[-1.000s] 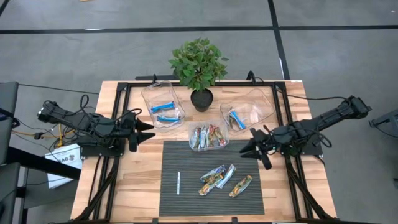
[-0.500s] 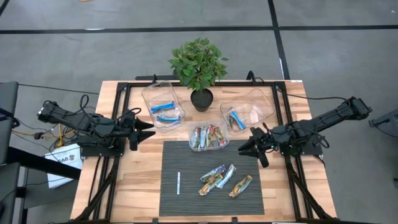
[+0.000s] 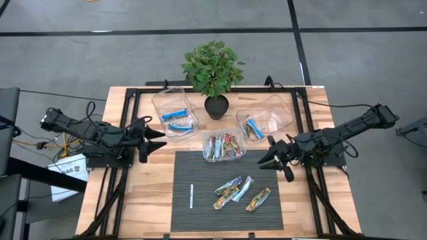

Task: Pick and place Granola Bars by type
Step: Put the yellow granola bar into the right transparent bin

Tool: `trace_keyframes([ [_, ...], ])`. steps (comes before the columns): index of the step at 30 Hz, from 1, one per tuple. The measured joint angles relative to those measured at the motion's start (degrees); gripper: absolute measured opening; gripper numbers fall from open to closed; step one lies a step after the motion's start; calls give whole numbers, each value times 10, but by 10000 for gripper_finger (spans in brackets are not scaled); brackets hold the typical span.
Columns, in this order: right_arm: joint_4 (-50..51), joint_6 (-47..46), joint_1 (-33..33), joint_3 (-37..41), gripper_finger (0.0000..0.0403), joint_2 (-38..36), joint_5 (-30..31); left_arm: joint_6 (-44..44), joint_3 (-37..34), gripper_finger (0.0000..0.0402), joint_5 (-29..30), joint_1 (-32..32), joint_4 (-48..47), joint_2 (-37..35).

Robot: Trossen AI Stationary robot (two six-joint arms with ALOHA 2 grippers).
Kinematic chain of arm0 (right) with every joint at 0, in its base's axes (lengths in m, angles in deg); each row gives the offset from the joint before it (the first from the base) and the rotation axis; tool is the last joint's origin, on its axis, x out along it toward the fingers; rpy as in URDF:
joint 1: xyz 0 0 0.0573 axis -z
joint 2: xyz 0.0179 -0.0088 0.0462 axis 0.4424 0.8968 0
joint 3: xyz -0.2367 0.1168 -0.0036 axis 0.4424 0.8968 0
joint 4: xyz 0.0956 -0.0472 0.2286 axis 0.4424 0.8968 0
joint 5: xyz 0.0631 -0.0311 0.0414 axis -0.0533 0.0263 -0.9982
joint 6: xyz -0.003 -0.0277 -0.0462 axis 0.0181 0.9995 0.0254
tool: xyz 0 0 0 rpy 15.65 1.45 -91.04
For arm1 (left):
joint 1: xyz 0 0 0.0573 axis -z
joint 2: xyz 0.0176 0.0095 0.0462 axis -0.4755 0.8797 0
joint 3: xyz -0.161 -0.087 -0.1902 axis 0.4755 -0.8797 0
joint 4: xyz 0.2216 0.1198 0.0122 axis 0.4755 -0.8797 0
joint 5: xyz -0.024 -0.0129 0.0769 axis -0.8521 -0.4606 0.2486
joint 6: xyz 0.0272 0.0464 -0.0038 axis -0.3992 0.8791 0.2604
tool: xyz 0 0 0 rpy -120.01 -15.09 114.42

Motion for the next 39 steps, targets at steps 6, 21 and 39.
trace_keyframes([
  [6, 12, 16, -2, 0, 90, 1, -13, 83, -2, 224, -33, 0, -15, -17],
  [21, -25, 16, -3, 0, 90, 1, -13, 125, -218, 224, -87, 1, 42, -292],
  [39, -35, 8, -3, 0, 90, -1, -13, 273, -332, 224, -142, 0, 337, -290],
])
